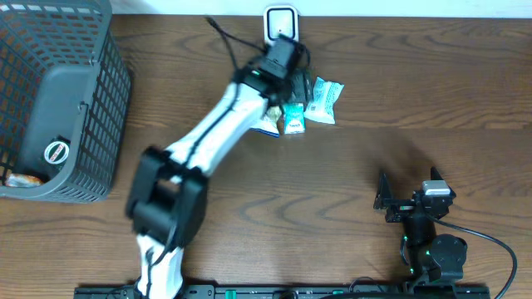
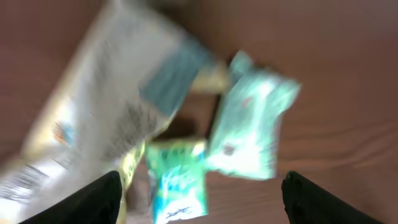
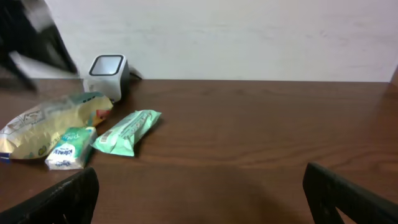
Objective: Scan the item barcode
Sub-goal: 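Carry the small packet to the scanner and drop it between the packs, then reach the left gripper into the basket and grasp an orange-striped item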
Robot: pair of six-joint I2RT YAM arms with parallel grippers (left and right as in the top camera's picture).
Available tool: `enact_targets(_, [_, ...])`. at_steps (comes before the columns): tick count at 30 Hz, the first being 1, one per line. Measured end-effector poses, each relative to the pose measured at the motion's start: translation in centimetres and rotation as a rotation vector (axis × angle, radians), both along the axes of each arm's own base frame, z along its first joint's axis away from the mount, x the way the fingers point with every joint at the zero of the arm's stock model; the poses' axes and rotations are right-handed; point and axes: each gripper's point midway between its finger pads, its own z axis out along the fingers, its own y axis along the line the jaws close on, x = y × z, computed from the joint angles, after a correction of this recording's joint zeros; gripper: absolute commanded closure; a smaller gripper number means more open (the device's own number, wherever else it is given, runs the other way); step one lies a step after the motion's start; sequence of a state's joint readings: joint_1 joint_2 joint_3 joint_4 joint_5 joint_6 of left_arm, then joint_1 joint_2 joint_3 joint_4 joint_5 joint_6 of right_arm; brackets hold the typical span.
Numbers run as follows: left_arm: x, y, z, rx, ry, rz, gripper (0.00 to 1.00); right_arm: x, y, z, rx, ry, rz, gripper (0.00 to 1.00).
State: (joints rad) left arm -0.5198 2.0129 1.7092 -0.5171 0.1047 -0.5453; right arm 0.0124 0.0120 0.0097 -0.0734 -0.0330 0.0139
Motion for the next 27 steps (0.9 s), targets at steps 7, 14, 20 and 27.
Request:
enact_targets(7, [-0.4,11.0,22.5,-0.042,-0.488,0.109,0.19,0.0,0.0,0.0,0.000,0.000,0.000,0.01])
enact_targets(14, [-4.2,35.7,25.0,0.422,-0.473,0.705,0.19,0.0,0.0,0.0,0.000,0.000,0.000,0.01])
enact_targets(20, [-11.0,48.9,19.0,0.617,-0.142,1.025,0.18,0.0,0.0,0.0,0.000,0.000,0.000,0.01])
enact_targets(27, [-15.5,54.7,11.9,0.597,0.120,1.245,0.18,0.0,0.0,0.0,0.000,0.000,0.000,0.01])
